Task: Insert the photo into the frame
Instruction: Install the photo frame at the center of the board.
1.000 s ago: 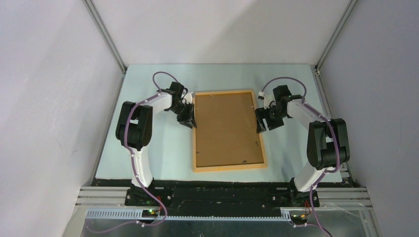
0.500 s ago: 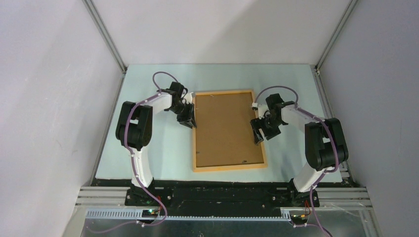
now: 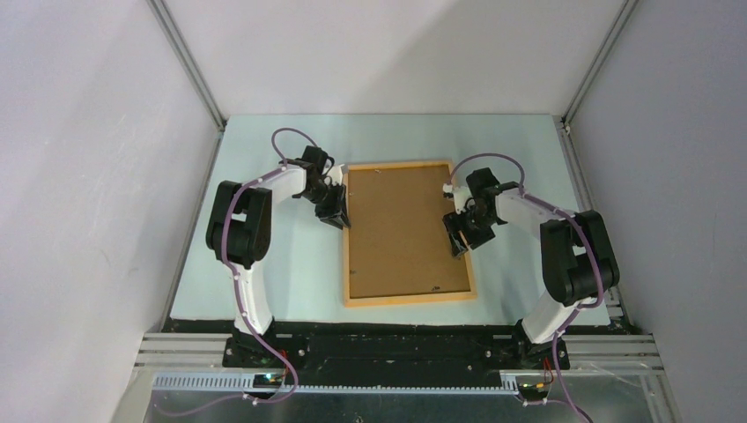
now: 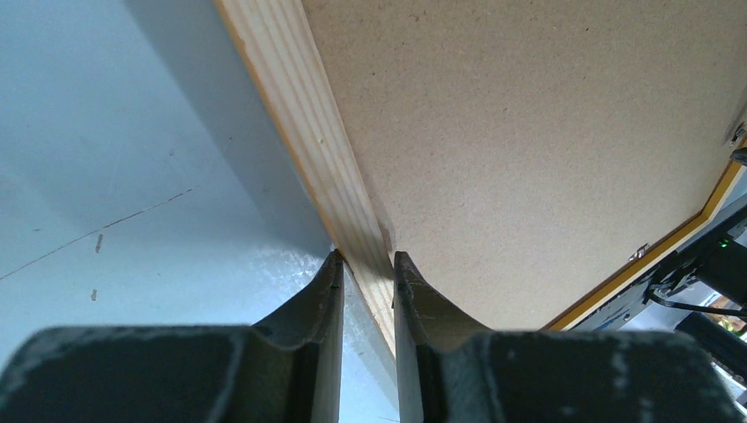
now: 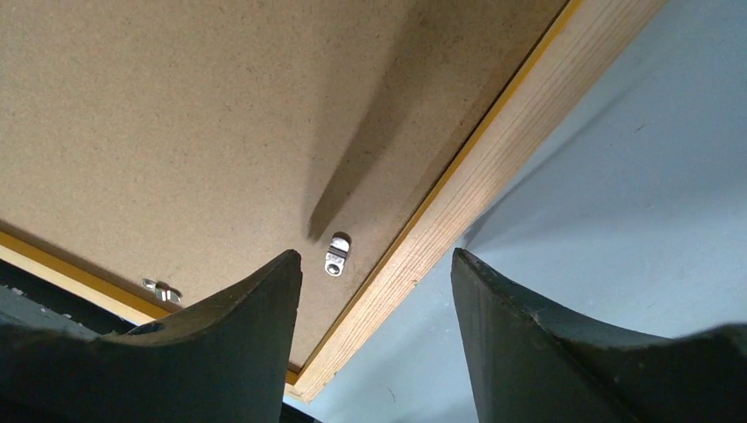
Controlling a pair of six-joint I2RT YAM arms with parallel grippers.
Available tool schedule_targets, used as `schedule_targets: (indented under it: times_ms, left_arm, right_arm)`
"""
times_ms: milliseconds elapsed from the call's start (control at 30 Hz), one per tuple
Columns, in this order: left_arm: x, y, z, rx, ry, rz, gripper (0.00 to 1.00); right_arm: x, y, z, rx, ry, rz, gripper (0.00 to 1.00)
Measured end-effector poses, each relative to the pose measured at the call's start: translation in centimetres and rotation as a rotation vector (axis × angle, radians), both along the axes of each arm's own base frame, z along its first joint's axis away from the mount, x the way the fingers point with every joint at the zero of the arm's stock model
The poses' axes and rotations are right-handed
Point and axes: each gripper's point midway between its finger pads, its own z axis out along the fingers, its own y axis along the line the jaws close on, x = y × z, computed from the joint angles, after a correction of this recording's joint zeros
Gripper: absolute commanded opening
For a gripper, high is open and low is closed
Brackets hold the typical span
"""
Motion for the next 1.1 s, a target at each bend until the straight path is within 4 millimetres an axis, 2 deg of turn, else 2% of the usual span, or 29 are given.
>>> schedule_targets:
  times_ms: [367,667,1100]
  left_arm:
    - [0.03,0.05,0.01,-0.001,0.0,0.002,0.0]
    - [0.06,0.14,0.0,-0.001,0.001,0.004,0.0]
    - [-0.03,0.29,-0.01,-0.014,0.01,0.01,0.0]
  right_arm:
    - [0.36,0.16,-0.54,-0.051,-0.028,0.019,0.63]
    - [0.39,0.09,-0.58,-0.062,-0.029,0.005,0.52]
    - [0.54,-0.26,-0.49,-0.038,-0.021,-0.007,0.42]
